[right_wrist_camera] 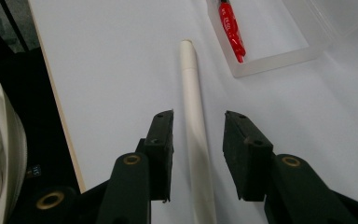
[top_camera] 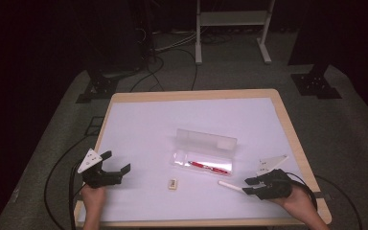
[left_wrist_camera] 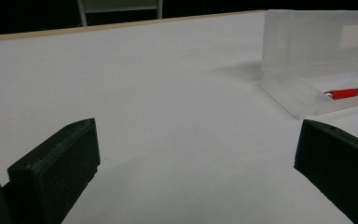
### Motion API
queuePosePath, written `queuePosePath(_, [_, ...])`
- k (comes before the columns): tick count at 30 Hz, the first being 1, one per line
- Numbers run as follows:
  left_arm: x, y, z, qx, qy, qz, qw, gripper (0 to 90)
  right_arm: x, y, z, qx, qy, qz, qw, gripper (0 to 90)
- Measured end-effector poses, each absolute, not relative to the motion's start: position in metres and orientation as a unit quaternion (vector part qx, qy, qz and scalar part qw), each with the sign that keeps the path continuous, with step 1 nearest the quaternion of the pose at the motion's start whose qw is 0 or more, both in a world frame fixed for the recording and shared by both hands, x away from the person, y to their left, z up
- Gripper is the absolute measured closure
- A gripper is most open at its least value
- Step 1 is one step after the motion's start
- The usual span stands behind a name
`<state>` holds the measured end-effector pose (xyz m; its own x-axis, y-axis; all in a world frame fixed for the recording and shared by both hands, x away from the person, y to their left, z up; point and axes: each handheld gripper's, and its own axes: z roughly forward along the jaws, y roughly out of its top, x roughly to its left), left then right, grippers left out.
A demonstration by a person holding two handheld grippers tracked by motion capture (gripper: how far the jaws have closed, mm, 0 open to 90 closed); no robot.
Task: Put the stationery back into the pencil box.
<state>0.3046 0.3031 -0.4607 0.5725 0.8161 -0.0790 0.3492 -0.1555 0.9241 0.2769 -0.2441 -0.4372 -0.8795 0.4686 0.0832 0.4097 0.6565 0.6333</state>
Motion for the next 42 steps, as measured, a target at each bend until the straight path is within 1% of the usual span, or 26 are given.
queuePosePath(16, [0.305, 0.303, -0.461, 0.726, 0.4, 0.229, 0.511, 0.0, 0.275, -0.24, -0.451, 0.24, 0.912, 0.33, 0.04, 65.5])
queuePosePath(34, [0.304, 0.303, -0.461, 0.726, 0.4, 0.229, 0.511, 0.0, 0.276, -0.236, -0.461, 0.239, 0.917, 0.318, 0.042, 75.1])
queuePosePath(42, [0.305, 0.304, -0.461, 0.726, 0.4, 0.229, 0.511, 0.0, 0.276, -0.237, -0.461, 0.237, 0.917, 0.318, 0.043, 76.7])
